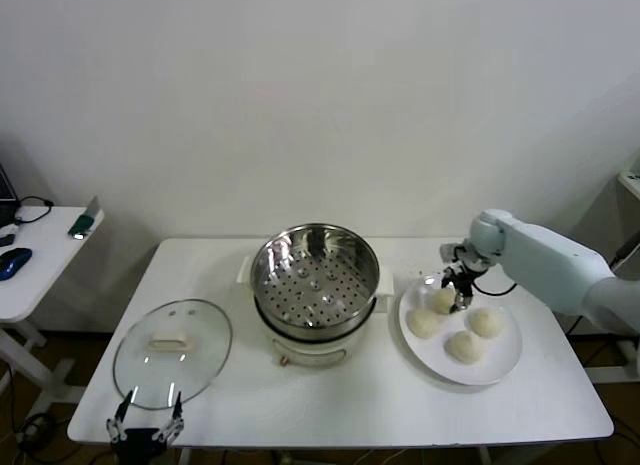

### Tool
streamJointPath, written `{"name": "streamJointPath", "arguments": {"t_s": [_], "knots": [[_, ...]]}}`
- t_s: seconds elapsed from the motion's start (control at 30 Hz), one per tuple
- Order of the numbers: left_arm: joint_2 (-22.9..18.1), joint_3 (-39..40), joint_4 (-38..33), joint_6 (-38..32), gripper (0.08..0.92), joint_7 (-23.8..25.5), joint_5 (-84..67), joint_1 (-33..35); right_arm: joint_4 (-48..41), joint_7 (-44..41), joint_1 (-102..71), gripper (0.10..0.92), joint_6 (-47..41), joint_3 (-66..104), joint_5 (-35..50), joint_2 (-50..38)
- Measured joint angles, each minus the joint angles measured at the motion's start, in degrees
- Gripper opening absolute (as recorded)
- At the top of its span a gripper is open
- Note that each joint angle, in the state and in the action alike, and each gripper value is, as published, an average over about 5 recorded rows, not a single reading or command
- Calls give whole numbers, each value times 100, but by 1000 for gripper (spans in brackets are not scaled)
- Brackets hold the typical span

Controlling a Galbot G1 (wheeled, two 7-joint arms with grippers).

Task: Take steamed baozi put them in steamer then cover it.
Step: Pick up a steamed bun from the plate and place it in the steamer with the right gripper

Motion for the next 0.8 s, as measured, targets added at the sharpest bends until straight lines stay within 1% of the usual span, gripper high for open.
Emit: {"name": "streamJointPath", "arguments": {"t_s": [0.17,0.4,0.6,0.8], "knots": [[0,23,-20,-3,823,-4,27,-8,444,-81,670,688,141,-427,72,-41],[16,29,-87,-7,823,-4,31,-11,1303,-110,1953,687,486,-1010,189,48],[49,25,-144,24,823,3,30,-34,2145,2,2986,688,866,-1311,325,306],[59,33,-196,56,823,13,29,-64,2929,198,3448,688,1245,-1420,208,727]]}}
